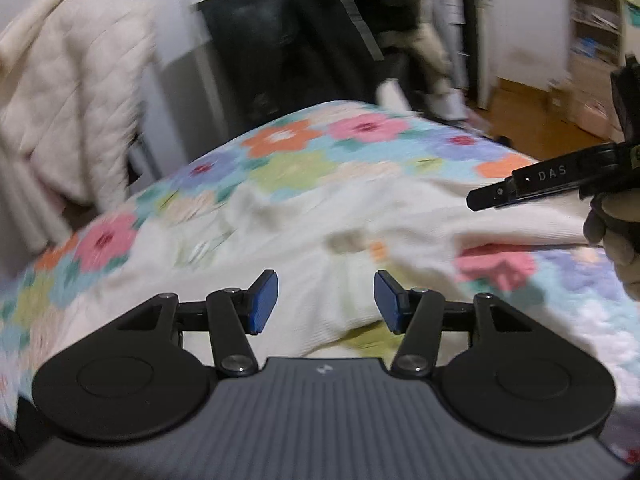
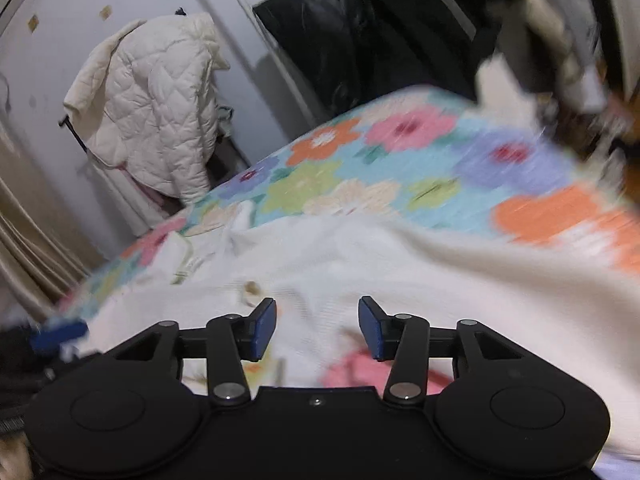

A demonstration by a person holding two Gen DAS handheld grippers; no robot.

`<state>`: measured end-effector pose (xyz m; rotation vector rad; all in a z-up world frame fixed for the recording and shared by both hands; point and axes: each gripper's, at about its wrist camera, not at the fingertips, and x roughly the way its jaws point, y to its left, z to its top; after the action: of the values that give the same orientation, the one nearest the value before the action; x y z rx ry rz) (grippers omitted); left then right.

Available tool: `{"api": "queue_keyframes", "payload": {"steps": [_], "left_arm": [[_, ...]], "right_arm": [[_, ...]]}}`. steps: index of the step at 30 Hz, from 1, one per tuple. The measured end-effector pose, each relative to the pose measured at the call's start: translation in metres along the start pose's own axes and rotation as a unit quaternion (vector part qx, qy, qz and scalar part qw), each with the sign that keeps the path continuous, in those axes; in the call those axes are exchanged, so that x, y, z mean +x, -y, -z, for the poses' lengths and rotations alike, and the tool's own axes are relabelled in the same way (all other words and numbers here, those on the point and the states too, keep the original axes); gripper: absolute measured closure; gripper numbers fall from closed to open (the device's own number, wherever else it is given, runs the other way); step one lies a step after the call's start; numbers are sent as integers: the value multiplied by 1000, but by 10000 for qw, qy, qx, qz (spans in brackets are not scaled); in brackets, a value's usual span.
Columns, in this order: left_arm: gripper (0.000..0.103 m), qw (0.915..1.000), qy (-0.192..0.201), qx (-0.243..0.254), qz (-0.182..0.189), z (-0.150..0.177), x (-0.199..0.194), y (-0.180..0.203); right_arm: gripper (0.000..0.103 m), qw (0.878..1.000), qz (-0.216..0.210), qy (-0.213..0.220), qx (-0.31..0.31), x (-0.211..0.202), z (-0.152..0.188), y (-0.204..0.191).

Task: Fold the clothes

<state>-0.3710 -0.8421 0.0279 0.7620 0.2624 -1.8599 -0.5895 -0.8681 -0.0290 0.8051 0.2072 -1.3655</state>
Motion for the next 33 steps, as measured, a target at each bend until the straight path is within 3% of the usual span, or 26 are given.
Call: {"api": "queue_keyframes", "payload": {"steps": [2, 5, 8, 12, 15, 18, 21, 24, 29, 30, 31, 33], "left_arm": [[48, 9995, -101, 286, 124, -9, -12, 23], [48, 9976, -316, 433, 448, -15, -30, 52], [49, 9957, -563, 263, 684, -14, -40, 76], [49, 9943, -812, 24, 689, -8, -56, 99], [49, 9964, -707, -103, 465, -1, -70, 101], [48, 9983, -320, -462, -142, 11, -93, 93], [46, 9911, -108, -1264, -406, 37, -105, 72], [46, 9912, -532, -1071, -562, 65, -99, 70], [46, 9868, -435, -1341, -796, 94, -111, 55], [46, 9845, -365, -1509, -820, 98, -114, 49], [46, 9822, -294, -1653, -839, 102, -116, 44], [46, 9814, -151, -1726, -828, 108, -117, 35]], "right_arm": [[37, 9996, 209, 149, 88, -39, 4, 12], [25, 9940, 297, 331, 1002, -92, 28, 54], [25, 9772, 470, 306, 2047, -123, 61, 106], [25, 9500, 534, 323, 3060, -144, 90, 159], [25, 9197, 397, 709, 3842, -156, 107, 184], [25, 8885, 341, 1004, 4464, -160, 120, 205], [25, 8815, 693, 962, 4571, -143, 125, 211], [25, 8725, 880, 1112, 4677, -128, 126, 215], [26, 9094, 437, 1361, 3906, -116, 98, 176], [46, 9157, 348, 1409, 3746, -114, 93, 168], [59, 9217, 259, 1457, 3586, -112, 87, 160], [78, 9325, 80, 1551, 3261, -107, 76, 144]]}}
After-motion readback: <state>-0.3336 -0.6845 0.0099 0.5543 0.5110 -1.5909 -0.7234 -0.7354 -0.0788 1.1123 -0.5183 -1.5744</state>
